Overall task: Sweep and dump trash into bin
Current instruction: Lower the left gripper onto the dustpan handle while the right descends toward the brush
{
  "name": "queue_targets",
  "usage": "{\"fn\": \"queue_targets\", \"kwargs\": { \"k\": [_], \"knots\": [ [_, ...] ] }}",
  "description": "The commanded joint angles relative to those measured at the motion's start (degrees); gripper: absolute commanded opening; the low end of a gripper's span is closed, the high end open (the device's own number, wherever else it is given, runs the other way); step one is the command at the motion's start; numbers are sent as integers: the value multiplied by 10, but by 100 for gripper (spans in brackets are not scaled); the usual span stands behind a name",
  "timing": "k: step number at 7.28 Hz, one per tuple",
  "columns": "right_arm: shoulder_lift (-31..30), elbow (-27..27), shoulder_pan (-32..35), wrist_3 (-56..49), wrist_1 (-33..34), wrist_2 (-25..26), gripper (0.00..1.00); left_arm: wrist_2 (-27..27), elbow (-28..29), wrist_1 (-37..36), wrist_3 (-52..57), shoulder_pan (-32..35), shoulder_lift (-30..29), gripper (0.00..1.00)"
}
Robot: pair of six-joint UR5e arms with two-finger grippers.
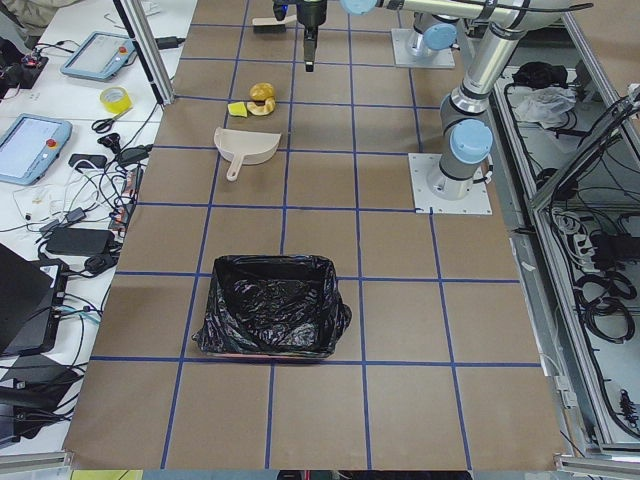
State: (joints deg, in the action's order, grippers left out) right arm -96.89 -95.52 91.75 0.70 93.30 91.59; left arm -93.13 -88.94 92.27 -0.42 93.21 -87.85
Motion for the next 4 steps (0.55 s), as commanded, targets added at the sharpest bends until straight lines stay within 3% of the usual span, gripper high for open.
{"fn": "queue_targets", "kwargs": {
  "k": [1, 4],
  "knots": [
    [2, -2, 0, -2, 1, -1, 100, -1, 0, -3, 2, 0, 1, 100],
    [-1, -1, -1, -1, 0, 6, 100, 1, -1, -10, 27, -1, -9, 100]
  ]
}}
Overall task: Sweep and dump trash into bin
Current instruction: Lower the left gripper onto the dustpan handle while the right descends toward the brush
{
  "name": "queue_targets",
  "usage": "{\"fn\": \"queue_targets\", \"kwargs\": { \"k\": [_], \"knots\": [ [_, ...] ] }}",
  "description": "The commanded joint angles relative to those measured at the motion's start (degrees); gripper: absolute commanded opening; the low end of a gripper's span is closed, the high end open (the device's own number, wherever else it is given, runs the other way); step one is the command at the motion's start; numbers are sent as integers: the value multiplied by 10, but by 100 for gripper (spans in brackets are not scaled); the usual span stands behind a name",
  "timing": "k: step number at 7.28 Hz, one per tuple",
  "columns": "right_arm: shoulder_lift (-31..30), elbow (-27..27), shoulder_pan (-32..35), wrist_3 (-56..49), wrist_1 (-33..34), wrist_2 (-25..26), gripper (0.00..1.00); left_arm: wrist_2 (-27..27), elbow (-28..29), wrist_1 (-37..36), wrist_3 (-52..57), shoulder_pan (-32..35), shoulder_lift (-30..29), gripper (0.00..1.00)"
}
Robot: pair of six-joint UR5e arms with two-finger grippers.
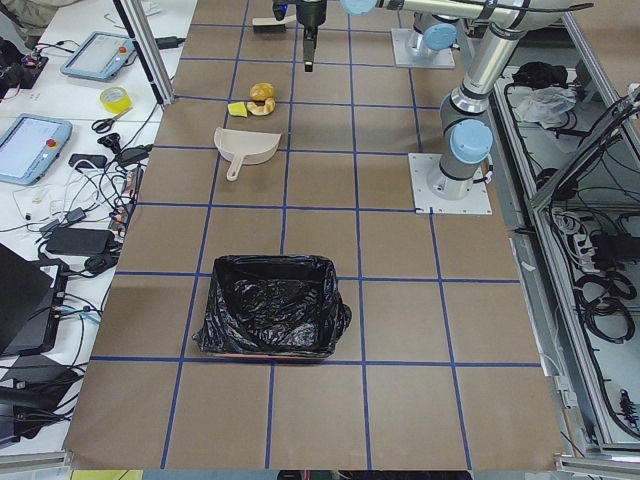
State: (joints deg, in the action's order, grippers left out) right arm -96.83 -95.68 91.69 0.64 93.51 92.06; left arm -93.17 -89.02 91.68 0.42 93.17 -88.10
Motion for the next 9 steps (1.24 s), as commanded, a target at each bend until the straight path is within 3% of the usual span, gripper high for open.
{"fn": "queue_targets", "kwargs": {
  "k": [1, 3, 5, 9],
  "knots": [
    [1, 0, 0, -2, -3, 1, 100, 1, 0, -26, 94, -1, -10, 100],
    [2, -1, -4, -1, -6, 1, 100, 4, -15, -46, 183, -35, -25, 100],
    [2, -1, -21, -17, -4, 14, 100, 6, -48, -86, 374, -86, -40, 100],
    [15, -6, -134, -227, -2, 16, 100, 3, -54, -103, 608, -109, -92, 100]
  ]
}}
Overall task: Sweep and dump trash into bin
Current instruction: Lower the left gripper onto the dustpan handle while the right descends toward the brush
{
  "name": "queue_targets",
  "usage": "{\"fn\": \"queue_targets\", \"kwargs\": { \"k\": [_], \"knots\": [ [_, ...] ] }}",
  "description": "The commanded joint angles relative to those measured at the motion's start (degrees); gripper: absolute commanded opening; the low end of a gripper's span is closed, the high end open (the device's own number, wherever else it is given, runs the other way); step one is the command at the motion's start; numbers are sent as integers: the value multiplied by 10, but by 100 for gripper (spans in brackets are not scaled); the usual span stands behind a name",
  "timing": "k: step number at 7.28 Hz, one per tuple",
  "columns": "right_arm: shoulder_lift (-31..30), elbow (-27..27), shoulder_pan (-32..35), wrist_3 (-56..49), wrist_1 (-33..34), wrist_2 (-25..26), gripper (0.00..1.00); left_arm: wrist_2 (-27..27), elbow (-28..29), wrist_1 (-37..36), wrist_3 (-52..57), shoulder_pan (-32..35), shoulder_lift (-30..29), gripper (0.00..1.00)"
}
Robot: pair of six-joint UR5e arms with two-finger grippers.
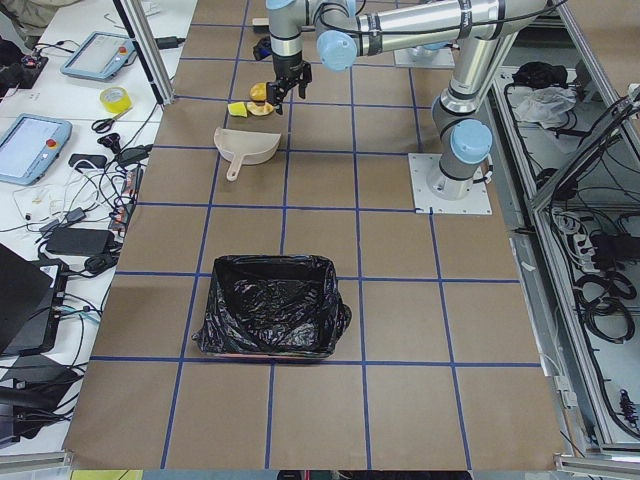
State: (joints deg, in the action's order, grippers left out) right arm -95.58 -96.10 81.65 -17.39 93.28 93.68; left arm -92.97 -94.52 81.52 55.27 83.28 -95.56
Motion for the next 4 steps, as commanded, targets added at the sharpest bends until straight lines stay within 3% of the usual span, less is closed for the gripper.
{"fn": "queue_targets", "kwargs": {
  "k": [1, 2, 4],
  "knots": [
    [12, -2, -62, -88, 1, -3, 100, 4, 6, -10, 95, -19, -32, 100],
    [32, -2, -89, -121, 3, -3, 100, 5, 2, -70, 199, -21, -49, 100],
    [81, -2, -125, -174, 51, -2, 100, 7, 7, -118, 275, -21, -95, 100]
  ]
}}
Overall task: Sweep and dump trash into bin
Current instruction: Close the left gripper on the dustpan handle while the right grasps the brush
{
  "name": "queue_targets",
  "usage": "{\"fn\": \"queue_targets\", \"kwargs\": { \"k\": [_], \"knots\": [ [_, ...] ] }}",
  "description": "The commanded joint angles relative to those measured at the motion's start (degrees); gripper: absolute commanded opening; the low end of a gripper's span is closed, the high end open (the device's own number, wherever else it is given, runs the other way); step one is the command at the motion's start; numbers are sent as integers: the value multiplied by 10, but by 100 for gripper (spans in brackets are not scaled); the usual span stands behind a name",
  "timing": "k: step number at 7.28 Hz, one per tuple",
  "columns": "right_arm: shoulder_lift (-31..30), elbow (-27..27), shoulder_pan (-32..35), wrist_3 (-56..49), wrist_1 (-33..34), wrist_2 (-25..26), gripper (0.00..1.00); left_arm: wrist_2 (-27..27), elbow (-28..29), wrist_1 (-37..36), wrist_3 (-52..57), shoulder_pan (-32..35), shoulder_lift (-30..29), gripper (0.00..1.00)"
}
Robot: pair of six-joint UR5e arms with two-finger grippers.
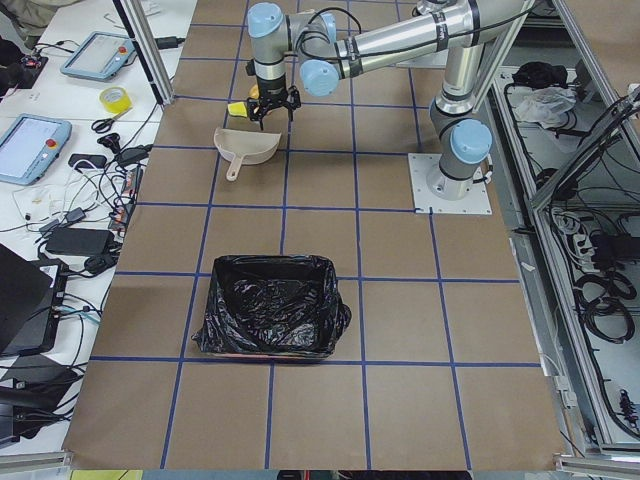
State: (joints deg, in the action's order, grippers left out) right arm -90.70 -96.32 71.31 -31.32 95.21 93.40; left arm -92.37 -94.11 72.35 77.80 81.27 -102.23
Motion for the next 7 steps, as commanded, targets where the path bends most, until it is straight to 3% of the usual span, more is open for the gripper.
{"fn": "queue_targets", "kwargs": {
  "k": [1, 3, 5, 7],
  "knots": [
    [65, 0, -27, -38, 44, 3, 100, 1, 7, -60, 113, -1, -46, 99],
    [114, -2, -30, -33, 63, 4, 100, 0, 51, -94, 207, -2, -95, 91],
    [143, -51, -30, -31, 143, 23, 100, -8, 92, -91, 277, -4, -133, 91],
    [164, -76, -30, -31, 187, 23, 100, -10, 91, -96, 281, -26, -159, 91]
  ]
}}
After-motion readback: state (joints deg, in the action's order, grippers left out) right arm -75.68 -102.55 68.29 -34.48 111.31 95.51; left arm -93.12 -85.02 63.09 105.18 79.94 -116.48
